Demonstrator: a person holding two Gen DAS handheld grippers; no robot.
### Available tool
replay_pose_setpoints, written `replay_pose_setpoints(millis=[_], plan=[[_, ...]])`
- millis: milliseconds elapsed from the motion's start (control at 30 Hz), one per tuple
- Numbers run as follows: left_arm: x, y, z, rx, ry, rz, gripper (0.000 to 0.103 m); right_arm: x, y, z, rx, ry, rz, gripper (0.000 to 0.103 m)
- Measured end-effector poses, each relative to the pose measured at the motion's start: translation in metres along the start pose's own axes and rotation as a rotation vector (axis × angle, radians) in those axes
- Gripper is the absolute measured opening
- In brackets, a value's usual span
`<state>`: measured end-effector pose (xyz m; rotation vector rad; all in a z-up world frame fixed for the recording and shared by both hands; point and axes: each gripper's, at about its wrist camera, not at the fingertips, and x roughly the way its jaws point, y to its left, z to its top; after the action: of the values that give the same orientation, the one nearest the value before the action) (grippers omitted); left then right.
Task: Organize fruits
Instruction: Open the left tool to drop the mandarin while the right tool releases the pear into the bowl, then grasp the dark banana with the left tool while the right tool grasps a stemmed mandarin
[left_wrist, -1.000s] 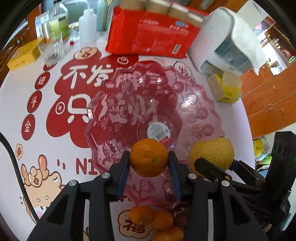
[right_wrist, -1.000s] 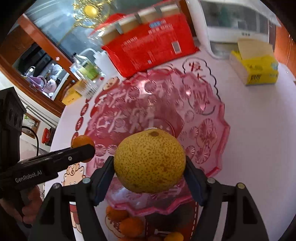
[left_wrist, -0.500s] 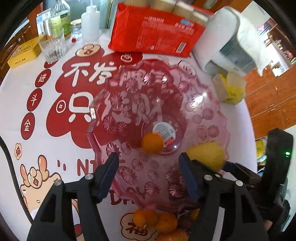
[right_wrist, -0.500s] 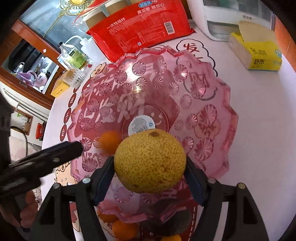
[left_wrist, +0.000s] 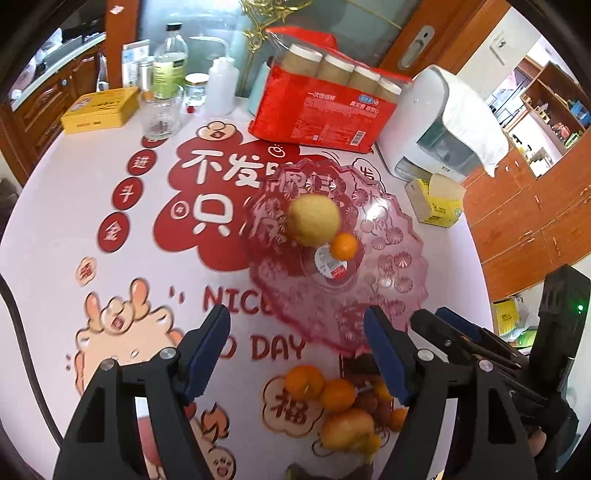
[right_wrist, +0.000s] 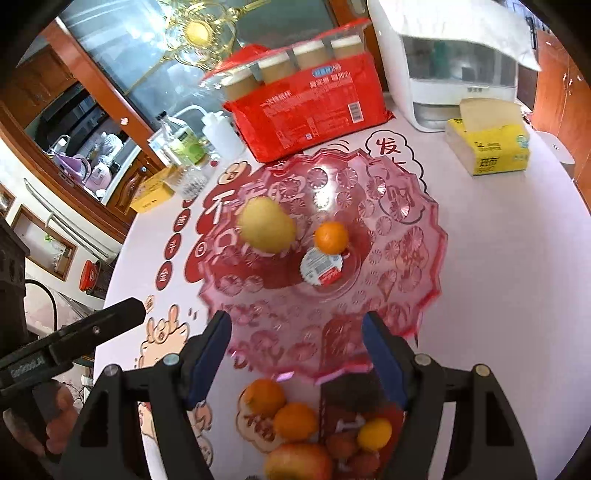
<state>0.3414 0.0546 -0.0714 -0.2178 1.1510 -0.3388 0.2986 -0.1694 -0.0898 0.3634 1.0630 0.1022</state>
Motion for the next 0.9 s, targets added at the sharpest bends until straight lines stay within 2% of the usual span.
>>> replay_pose_setpoints(millis=[133,367,600,900], plan=[[-0.023,0.007,-0.024,-0.011,-0.010,-0.034,0.074,-0.024,0.009,-0.023,-0.002,-0.019,0.026,0.074],[-0.055,0.016,-0.065,0.024,-0.024,-0.050,0.076,-0.063,0.023,-0.068,-0.009,-0.092,0.011,0.074],[-0.069,0.016,-0.104,0.128,-0.016,-0.116,0.081,-0.080,0.033,-0.122,-0.018,-0.137,-0.019,0.074],[-0.061,0.004,-0.135,0.165,0.055,-0.104,0.081,-0.095,0.029,-0.187,-0.036,-0.154,-0.044,0.074]])
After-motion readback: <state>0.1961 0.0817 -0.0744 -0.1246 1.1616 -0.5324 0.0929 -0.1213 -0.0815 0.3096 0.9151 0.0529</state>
